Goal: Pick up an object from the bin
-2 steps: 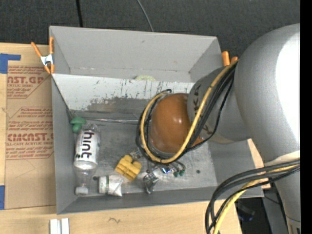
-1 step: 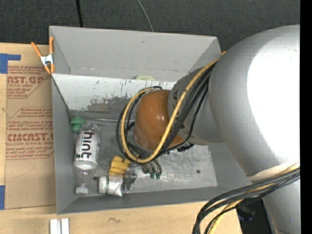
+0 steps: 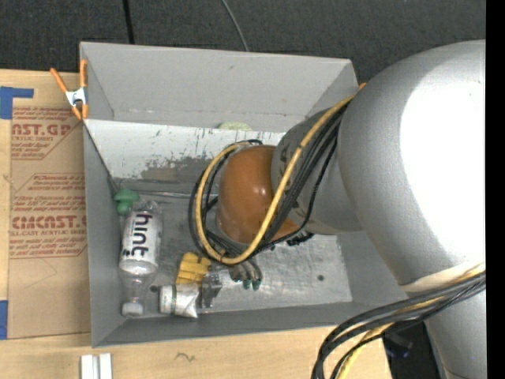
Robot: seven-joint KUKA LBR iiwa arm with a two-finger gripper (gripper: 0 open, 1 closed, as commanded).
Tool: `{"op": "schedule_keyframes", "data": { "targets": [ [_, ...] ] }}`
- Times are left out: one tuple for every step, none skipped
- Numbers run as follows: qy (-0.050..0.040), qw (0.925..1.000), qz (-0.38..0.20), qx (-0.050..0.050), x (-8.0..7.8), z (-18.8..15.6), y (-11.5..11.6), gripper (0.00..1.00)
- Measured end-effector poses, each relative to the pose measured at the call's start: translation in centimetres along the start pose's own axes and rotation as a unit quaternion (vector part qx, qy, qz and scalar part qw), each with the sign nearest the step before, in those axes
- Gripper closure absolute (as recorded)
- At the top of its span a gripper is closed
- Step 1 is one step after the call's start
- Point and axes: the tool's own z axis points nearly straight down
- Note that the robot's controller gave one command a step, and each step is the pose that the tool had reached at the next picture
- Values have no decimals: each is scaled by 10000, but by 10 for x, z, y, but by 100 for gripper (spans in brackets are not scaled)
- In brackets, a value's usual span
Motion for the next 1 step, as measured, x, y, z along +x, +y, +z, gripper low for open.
{"op": "schedule_keyframes", "data": {
  "targets": [
    [-26, 10000, 95, 1, 7, 0, 31, 100]
  ]
}}
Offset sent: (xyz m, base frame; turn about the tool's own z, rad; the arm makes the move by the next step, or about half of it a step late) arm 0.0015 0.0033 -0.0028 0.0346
